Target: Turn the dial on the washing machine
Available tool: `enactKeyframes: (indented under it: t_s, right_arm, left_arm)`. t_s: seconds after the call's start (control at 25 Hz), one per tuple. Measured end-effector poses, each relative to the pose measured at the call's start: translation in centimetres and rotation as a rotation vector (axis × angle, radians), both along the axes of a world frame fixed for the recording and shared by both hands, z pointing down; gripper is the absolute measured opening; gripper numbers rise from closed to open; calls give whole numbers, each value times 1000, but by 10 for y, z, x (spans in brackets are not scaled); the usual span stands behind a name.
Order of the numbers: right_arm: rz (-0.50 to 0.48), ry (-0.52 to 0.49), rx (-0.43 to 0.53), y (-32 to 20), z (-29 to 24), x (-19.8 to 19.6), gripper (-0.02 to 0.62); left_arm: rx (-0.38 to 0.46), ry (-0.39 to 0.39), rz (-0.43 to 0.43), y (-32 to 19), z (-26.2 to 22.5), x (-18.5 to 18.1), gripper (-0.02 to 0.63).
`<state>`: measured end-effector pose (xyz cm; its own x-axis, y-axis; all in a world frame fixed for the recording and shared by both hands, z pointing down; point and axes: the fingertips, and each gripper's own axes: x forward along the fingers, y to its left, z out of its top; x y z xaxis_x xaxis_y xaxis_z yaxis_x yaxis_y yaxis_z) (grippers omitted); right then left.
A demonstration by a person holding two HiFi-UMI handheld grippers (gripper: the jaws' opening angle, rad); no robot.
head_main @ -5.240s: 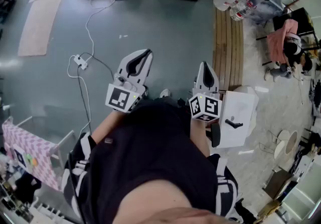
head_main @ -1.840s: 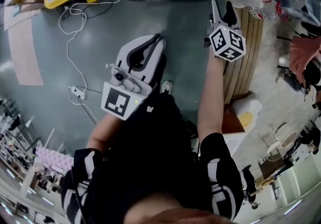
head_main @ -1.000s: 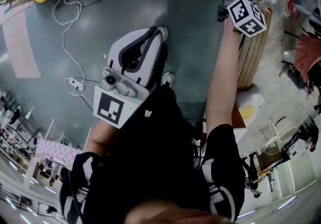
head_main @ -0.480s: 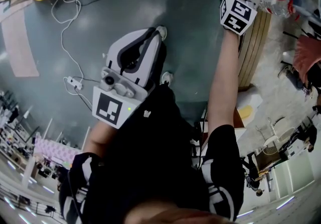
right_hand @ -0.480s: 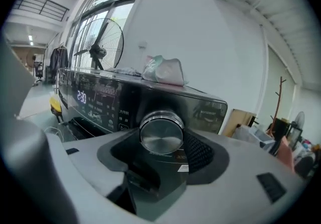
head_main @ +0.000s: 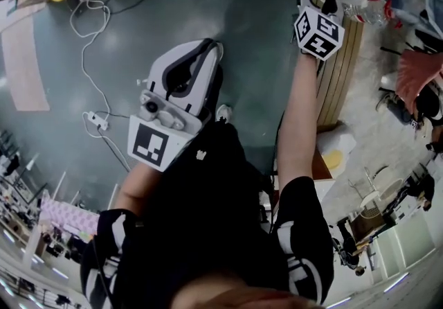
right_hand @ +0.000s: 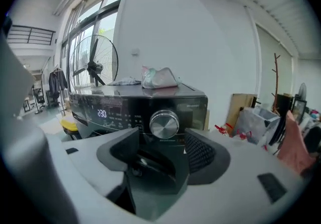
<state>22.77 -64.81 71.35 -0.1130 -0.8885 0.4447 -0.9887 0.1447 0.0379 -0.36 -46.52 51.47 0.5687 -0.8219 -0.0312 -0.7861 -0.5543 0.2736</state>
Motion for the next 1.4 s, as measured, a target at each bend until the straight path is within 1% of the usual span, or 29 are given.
enactKeyframes:
  t_s: [0.08, 0.16, 0.28, 0.32, 0.4, 0.56, 0.68, 0.76, 0.88, 1.08, 1.24, 1.4]
  right_arm:
    - [16, -59, 5, 27, -20, 3, 250]
    - [36, -124, 3, 65, -42, 4, 211]
    - [46, -222, -24, 139, -76, 0, 131]
    - [47, -246, -30, 165, -89, -1, 100]
    - [40, -273, -28, 214, -120, -3, 59]
    - [8, -298, 15, 303, -190, -4, 36]
    - [-7, -297, 56, 365, -242, 0, 28]
    - [-25, -289, 82, 402, -272, -4, 26]
    - [-48, -278, 109, 452, -308, -17, 26]
    - [-74, -280, 157, 513, -354, -44, 25]
    - [-120, -255, 168, 556, -372, -75, 25]
    - [-141, -251, 165, 577, -373, -99, 25]
  left_arm:
    - [19, 8, -6, 17, -14, 2, 34]
    - [35, 12, -17, 39, -30, 2, 34]
    - [61, 5, -41, 85, -63, 5, 34]
    - [74, 0, -48, 102, -76, 7, 34]
    - [97, -2, -62, 136, -101, 10, 34]
    - [126, 11, -90, 213, -148, 13, 34]
    - [140, 15, -101, 268, -178, 13, 35]
    - [142, 24, -112, 298, -194, 5, 34]
    - [151, 13, -127, 339, -215, -15, 34]
    - [167, -12, -133, 380, -237, -45, 34]
    - [183, -81, -126, 407, -238, -62, 34]
    - [192, -61, -148, 416, -242, -82, 34]
